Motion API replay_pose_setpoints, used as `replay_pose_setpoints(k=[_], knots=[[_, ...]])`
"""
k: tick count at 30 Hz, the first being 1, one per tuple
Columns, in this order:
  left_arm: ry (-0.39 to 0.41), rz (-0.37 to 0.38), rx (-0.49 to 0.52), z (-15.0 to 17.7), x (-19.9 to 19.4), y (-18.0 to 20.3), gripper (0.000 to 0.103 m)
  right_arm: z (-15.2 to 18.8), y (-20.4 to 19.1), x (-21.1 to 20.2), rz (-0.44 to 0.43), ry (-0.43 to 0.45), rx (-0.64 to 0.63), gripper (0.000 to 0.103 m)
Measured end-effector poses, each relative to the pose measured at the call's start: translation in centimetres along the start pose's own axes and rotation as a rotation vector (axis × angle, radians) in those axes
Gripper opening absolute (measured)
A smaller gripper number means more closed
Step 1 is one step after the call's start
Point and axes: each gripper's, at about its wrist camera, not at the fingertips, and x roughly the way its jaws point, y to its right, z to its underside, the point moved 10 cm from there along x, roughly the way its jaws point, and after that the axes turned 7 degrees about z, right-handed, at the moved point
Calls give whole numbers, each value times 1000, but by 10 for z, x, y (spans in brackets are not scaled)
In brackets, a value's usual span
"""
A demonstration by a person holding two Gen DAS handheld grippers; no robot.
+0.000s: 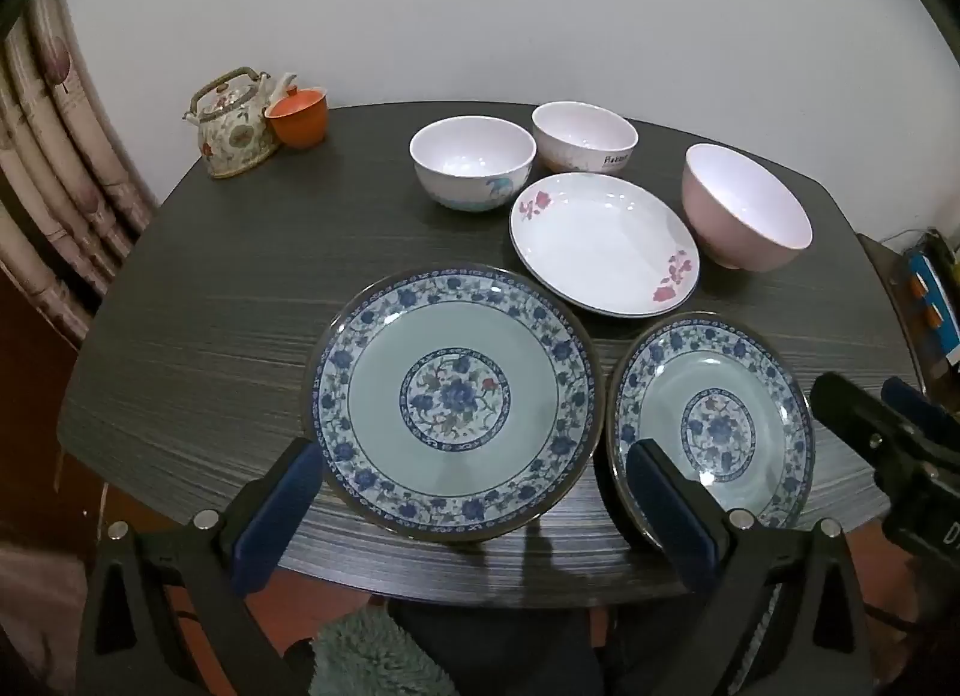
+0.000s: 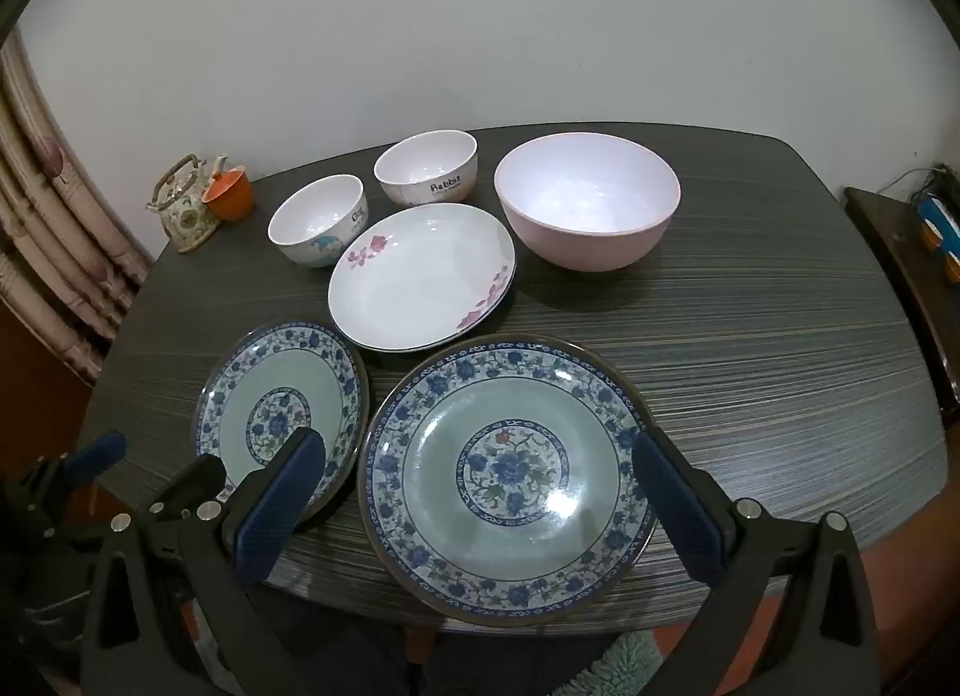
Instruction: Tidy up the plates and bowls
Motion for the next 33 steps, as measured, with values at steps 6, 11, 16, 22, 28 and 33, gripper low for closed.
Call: replay_pose_setpoints(k=[6,11,16,22,28,33], knots=[[-4,-2,-11,-1,3,-2,103,-1,-1,1,1,-11,1,102],[-8,1,-9,0,2,-2,103,-1,1,0,-9,-5,-2,102],[-7,-4,-11,1,1,-2,103,0,-4,-3,-9,-3,-6,102],[-16,-3,-19,2,3,-4,103,3,-4,-4,-10,-9,-5,102],[-20,-2,-16,2,4,-6,103,3,-5,-2,-12,-10,-7,102],[-26,-5,-18,1,8,-7,103,4,-5,-1,-11,-10,-9,102]])
